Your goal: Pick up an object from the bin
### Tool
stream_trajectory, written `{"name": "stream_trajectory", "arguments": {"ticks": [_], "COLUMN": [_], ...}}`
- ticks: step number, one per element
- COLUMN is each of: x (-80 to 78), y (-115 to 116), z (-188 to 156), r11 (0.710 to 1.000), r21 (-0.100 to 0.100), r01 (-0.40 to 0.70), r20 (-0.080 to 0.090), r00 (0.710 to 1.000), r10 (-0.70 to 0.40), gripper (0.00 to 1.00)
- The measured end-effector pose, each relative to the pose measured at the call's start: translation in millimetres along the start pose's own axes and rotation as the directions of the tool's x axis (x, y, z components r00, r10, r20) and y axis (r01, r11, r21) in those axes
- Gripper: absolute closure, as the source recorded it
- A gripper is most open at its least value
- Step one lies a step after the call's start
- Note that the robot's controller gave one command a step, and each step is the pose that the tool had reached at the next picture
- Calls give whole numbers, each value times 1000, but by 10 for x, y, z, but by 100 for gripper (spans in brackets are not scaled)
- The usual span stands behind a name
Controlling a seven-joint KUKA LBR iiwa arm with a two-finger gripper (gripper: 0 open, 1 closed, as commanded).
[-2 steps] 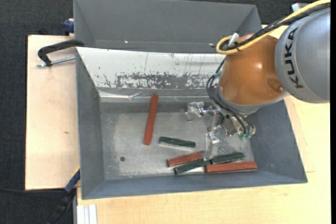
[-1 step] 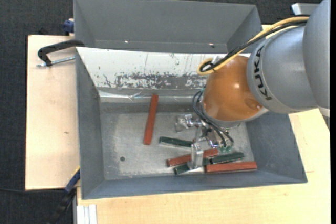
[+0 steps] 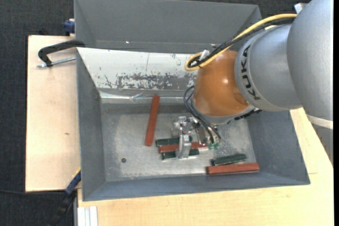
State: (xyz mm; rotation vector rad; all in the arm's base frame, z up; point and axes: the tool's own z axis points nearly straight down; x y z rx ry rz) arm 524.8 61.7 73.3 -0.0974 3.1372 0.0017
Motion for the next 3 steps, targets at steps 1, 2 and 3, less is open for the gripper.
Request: {"name": "stream_trajectory", "arguments": {"ticks": [1, 2, 3], "x": [0, 9, 15], "y": [0, 0, 3], "z": [0, -39, -215], "r11": [1000, 1000, 1000], "r21": [0, 0, 0], "r01": [0, -1, 0], "r20": [0, -1, -3], "r00": [1000, 1000, 1000], "r10": [0, 1, 0], "gripper": [100, 100, 100]}}
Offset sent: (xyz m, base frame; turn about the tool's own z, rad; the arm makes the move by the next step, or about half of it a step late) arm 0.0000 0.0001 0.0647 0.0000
